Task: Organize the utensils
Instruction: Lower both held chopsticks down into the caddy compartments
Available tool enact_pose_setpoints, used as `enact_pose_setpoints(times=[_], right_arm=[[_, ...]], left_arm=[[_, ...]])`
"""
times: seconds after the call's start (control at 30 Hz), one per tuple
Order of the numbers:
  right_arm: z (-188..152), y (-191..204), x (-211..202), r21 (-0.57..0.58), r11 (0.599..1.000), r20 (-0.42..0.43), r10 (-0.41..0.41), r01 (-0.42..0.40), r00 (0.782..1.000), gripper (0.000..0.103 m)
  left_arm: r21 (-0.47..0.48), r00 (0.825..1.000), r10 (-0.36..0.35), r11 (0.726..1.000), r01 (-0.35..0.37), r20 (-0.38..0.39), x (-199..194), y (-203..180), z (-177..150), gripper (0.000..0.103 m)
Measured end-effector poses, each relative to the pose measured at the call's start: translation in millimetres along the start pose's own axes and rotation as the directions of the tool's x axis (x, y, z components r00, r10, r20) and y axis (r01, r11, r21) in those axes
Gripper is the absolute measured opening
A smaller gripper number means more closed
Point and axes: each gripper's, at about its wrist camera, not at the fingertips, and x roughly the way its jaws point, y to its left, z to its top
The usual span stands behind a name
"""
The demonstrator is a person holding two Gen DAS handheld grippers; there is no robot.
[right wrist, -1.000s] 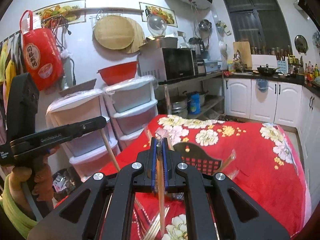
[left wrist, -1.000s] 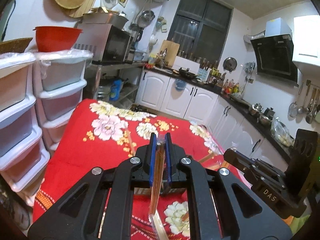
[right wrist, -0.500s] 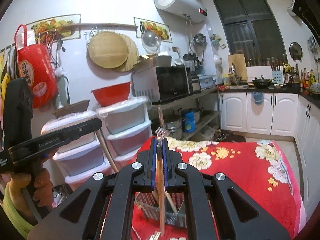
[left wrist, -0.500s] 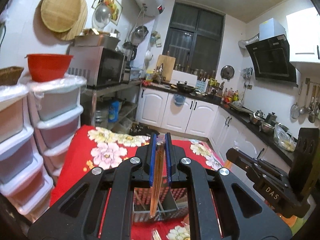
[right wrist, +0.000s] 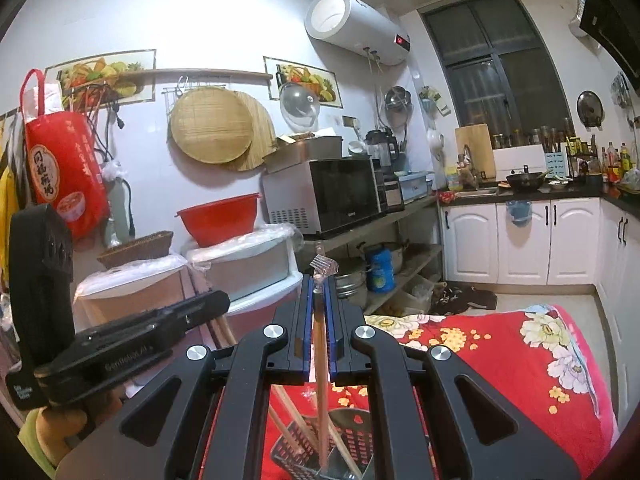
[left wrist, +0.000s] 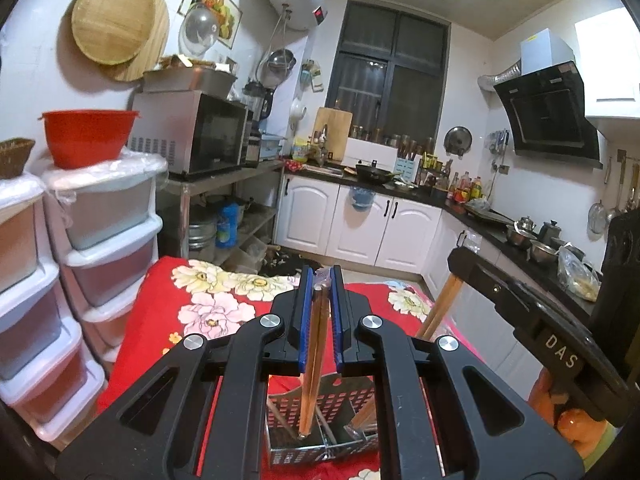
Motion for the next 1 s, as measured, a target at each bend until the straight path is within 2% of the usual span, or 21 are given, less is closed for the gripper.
enact_pose_setpoints(times=[0.2,0.6,1.0], right_arm=[[-16.8,-8.0,24.3,0.016,0.999,-0.047,-0.03,0.03,0.998,0.006],[-55.1,-15.2,56.6,0.031,0.998,-0.101,-0.055,0.058,0.993,0.006],[-90.7,-19.5,72.2,0.063,0.995,-0.151,-0.07,0.08,0.986,0.006]], left_arm=[[-0.05,1.0,-0.006,0.999,0.005,-0.026,17.0,17.1,-13.9,0.004],[-0.083,0.999,0.007,0.996,-0.011,-0.048,35.2,31.9,-37.5,0.004],[-0.107,0.996,0.01,0.994,-0.019,-0.084,47.7,45.1,-60.1,0.004]])
